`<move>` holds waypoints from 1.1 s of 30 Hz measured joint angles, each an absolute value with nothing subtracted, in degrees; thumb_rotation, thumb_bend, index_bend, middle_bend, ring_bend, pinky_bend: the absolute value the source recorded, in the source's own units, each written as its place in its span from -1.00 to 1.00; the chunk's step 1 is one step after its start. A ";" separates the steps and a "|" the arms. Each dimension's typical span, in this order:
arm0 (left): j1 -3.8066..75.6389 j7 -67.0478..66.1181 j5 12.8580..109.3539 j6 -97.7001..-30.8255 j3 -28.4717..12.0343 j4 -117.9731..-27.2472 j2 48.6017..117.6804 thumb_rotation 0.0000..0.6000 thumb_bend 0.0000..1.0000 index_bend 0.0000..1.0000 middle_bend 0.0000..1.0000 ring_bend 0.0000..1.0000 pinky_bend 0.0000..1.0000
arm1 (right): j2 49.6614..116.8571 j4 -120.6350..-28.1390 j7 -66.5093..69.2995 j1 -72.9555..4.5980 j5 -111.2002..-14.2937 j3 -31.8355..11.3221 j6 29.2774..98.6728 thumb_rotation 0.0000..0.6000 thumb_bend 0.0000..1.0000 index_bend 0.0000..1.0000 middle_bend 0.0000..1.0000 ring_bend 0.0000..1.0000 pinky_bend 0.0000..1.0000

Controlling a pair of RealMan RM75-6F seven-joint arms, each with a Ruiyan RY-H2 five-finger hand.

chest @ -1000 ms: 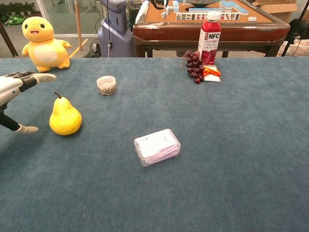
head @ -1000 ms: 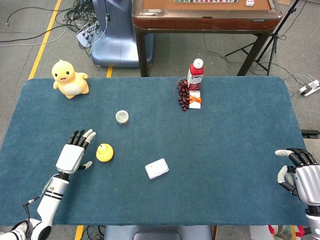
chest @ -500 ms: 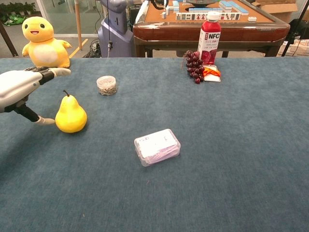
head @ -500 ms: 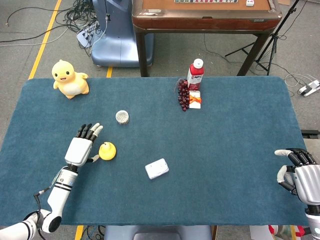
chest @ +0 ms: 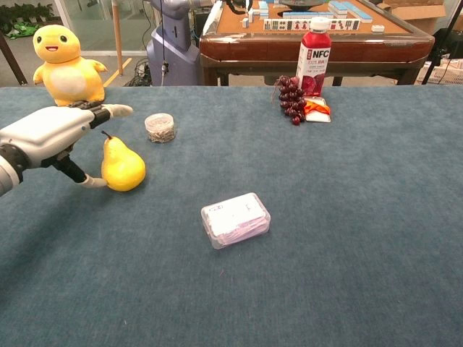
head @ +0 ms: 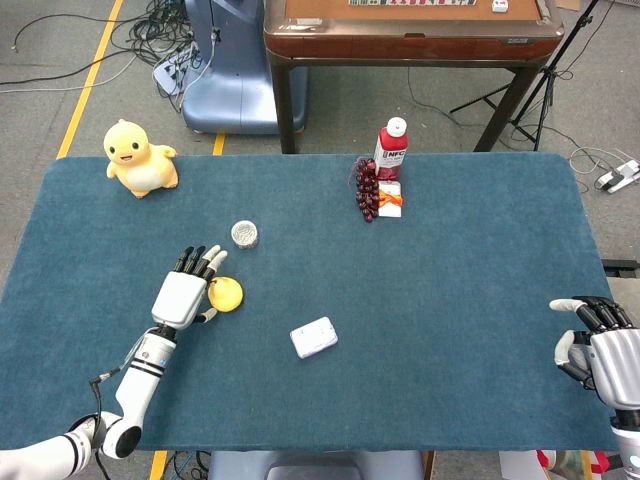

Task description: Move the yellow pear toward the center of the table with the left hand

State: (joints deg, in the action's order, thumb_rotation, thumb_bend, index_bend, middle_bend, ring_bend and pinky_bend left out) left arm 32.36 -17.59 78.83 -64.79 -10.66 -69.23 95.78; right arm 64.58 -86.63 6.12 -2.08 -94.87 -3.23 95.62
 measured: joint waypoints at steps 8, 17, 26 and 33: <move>34.92 -20.98 76.76 -63.39 -11.81 -68.30 97.80 1.00 -1.00 -1.00 -1.00 -1.00 -0.90 | 64.41 -86.64 6.50 -2.03 -94.95 -3.25 95.80 1.00 -0.53 0.14 -0.25 -0.50 -0.48; 34.79 -23.10 77.85 -66.16 -10.80 -70.99 97.24 1.00 -1.00 -1.00 -1.00 -1.00 -0.90 | 64.16 -86.71 6.95 -1.96 -94.94 -3.30 95.97 1.00 -0.53 0.14 -0.25 -0.50 -0.48; 33.73 -24.06 76.46 -66.68 -10.49 -71.21 94.09 1.00 -1.00 -1.00 -1.00 -1.00 -0.90 | 64.30 -86.80 6.43 -1.98 -95.34 -3.13 95.95 1.00 -0.53 0.14 -0.25 -0.50 -0.48; 34.55 -23.06 73.88 -65.30 -11.93 -68.14 94.63 1.00 -1.00 -1.00 -1.00 -1.00 -0.90 | 64.39 -86.82 6.15 -2.21 -94.92 -3.22 95.31 1.00 -0.53 0.14 -0.25 -0.50 -0.48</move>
